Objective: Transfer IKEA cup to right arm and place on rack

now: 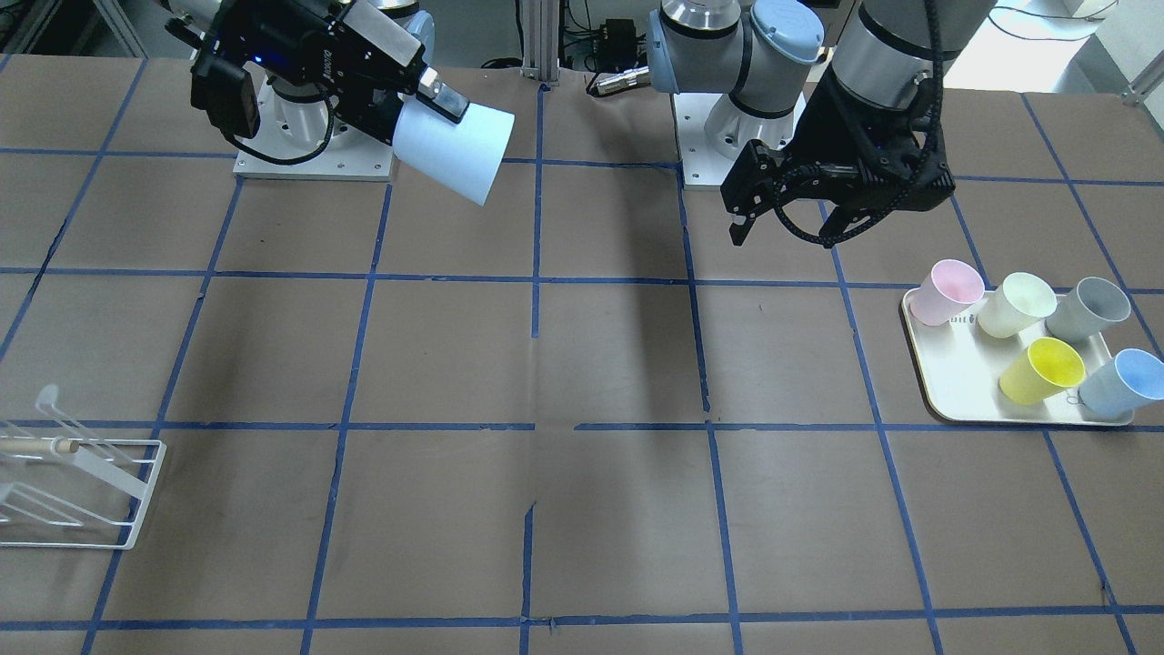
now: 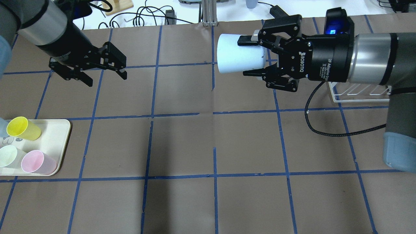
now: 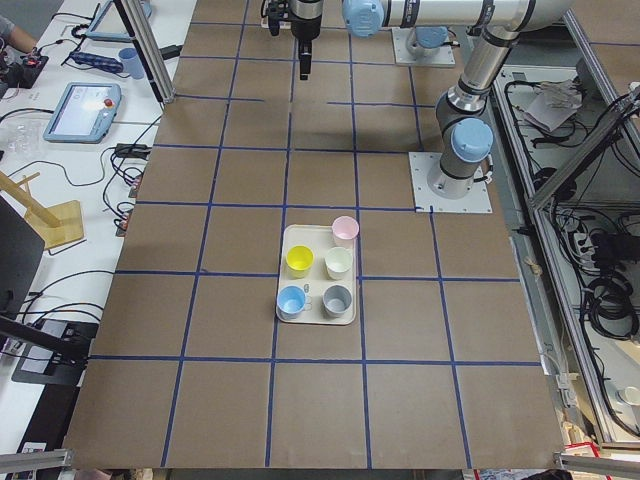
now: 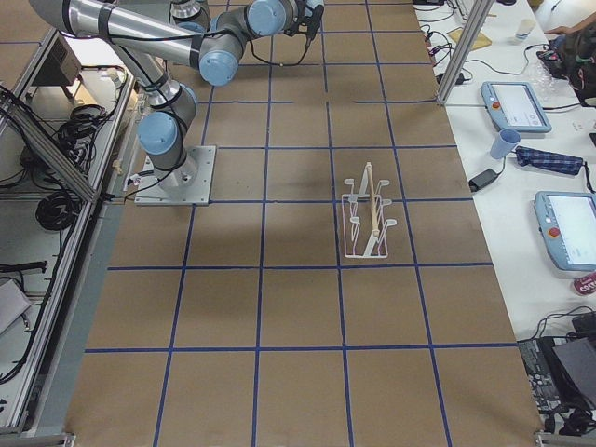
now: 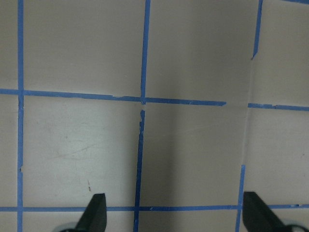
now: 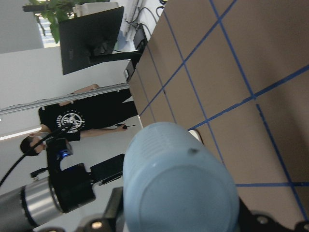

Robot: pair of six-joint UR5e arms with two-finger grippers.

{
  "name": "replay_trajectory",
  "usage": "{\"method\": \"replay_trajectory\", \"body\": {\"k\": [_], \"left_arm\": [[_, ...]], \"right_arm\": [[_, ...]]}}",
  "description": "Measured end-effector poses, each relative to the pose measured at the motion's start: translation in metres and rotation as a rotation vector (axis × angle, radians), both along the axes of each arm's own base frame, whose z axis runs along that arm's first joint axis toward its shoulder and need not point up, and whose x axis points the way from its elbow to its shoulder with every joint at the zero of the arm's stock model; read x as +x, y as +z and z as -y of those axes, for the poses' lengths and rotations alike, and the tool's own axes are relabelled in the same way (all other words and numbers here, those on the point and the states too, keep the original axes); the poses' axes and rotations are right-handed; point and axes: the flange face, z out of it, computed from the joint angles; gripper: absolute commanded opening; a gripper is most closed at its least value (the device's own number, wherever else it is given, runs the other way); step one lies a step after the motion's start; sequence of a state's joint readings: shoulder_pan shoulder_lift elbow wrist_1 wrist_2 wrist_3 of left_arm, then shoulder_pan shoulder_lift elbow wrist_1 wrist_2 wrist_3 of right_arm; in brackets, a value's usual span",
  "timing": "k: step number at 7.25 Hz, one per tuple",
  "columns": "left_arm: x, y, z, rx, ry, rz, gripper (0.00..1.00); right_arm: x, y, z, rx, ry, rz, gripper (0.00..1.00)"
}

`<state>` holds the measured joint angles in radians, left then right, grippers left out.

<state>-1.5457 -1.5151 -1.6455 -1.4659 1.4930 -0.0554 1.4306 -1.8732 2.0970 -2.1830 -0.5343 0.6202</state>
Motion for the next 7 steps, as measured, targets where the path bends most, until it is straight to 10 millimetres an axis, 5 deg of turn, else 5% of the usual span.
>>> {"method": "replay_trajectory", "body": {"k": [3,7], "left_arm": [[-0.008,0.005,-0.005,-0.015,0.086,0.036,1.0],[-0.023,0.0,-0.002,-0.007,0.081,0.036,1.0]], "right_arm": [[-0.001,-0.016,0.005,0.057,-0.047,-0.238,0.62],[-0.025,0.006,0.057,0.195,0.001,-0.514,0.61]]}}
